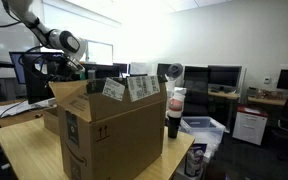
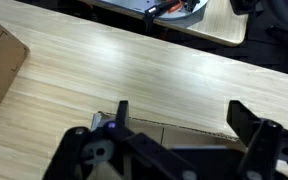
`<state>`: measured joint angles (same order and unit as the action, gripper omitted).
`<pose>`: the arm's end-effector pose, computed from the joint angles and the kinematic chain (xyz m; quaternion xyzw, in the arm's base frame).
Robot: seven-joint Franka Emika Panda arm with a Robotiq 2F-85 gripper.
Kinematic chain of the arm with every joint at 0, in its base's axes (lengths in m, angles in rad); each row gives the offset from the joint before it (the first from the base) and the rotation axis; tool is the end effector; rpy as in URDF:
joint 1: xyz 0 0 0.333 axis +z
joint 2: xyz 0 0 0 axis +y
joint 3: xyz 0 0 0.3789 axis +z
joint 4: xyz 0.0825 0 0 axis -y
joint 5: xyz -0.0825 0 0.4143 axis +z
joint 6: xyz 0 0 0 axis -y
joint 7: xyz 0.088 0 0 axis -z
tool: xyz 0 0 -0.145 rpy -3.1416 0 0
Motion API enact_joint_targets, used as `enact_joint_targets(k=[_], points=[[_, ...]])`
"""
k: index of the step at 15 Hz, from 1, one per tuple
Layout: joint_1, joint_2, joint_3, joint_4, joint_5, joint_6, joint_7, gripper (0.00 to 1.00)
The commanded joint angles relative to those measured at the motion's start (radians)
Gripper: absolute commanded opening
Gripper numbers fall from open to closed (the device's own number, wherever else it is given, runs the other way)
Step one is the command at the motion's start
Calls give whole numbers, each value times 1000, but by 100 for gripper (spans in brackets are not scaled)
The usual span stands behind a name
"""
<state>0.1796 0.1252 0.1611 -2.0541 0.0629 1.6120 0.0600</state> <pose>0.4807 0.1786 0.3611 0.9511 0.1265 -0.2813 0.0167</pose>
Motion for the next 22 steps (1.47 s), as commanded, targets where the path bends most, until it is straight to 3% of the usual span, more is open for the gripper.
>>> enact_joint_targets(k=[1, 16, 22], points=[[-1, 1, 1, 2, 0, -2, 0, 100], [3, -4, 1, -11, -26, 22, 17, 100], [-2, -45, -20, -23, -135, 139, 181, 100]])
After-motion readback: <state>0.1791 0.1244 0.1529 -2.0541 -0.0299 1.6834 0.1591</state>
